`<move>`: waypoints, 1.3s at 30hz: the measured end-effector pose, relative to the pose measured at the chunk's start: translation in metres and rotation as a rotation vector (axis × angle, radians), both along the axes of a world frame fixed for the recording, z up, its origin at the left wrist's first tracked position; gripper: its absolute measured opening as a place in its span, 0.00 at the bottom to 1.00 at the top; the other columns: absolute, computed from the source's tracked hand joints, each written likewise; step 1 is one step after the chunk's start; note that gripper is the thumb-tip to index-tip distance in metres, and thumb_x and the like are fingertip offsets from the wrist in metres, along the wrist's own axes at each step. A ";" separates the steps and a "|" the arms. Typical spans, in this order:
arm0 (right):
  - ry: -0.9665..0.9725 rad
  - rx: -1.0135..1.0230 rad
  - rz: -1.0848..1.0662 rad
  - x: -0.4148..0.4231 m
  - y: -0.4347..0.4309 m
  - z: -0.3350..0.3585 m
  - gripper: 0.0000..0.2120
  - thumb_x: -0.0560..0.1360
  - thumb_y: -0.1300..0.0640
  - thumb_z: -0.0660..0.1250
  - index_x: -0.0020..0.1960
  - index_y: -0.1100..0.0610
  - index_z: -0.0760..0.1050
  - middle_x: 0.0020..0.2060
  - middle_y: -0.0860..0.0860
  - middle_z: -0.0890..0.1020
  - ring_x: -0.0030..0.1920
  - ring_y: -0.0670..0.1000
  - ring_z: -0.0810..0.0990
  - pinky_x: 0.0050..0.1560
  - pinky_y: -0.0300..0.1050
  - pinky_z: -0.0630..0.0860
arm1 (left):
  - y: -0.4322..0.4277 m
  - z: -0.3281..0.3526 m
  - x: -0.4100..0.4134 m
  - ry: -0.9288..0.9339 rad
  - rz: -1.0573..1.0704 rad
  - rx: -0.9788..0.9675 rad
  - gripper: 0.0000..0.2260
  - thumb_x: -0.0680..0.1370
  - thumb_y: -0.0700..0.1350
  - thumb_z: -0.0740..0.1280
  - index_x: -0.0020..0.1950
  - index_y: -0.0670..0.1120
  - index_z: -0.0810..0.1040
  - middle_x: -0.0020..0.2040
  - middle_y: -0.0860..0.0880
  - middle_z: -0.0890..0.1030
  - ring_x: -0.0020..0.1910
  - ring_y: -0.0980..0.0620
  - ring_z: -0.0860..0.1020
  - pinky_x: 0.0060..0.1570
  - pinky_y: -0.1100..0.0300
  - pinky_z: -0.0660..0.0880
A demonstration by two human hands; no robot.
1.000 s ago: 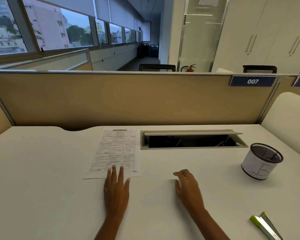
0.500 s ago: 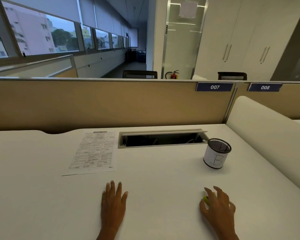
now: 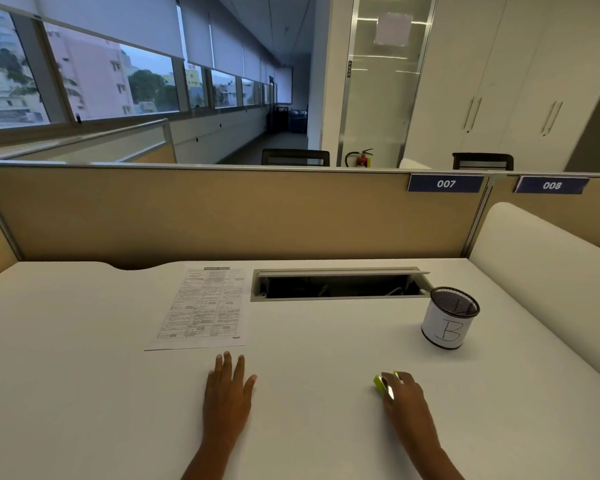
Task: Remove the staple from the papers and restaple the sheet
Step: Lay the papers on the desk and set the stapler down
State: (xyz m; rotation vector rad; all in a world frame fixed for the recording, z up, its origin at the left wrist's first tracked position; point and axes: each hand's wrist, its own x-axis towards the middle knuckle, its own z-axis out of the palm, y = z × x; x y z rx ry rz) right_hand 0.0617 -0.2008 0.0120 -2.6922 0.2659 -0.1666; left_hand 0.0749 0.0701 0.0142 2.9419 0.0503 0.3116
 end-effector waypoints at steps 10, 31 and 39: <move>-0.056 0.019 0.254 0.089 0.143 0.024 0.14 0.80 0.61 0.53 0.63 0.56 0.70 0.63 0.59 0.72 0.62 0.56 0.71 0.58 0.45 0.71 | 0.023 0.004 0.033 0.014 0.001 0.004 0.37 0.79 0.53 0.34 0.48 0.37 0.81 0.46 0.36 0.84 0.45 0.40 0.83 0.37 0.47 0.80; 0.055 -0.020 0.188 0.177 0.225 0.001 0.16 0.78 0.60 0.58 0.65 0.60 0.67 0.63 0.58 0.72 0.62 0.57 0.71 0.60 0.46 0.72 | 0.053 -0.027 0.081 0.108 0.045 -0.139 0.53 0.54 0.63 0.13 0.73 0.47 0.47 0.76 0.44 0.49 0.75 0.48 0.47 0.73 0.55 0.44; 0.073 0.148 0.174 0.160 0.201 0.007 0.25 0.78 0.47 0.56 0.72 0.53 0.56 0.72 0.56 0.63 0.69 0.58 0.66 0.66 0.50 0.68 | 0.052 -0.019 0.072 0.008 0.035 -0.053 0.37 0.78 0.55 0.34 0.52 0.40 0.81 0.51 0.40 0.83 0.51 0.43 0.81 0.45 0.48 0.79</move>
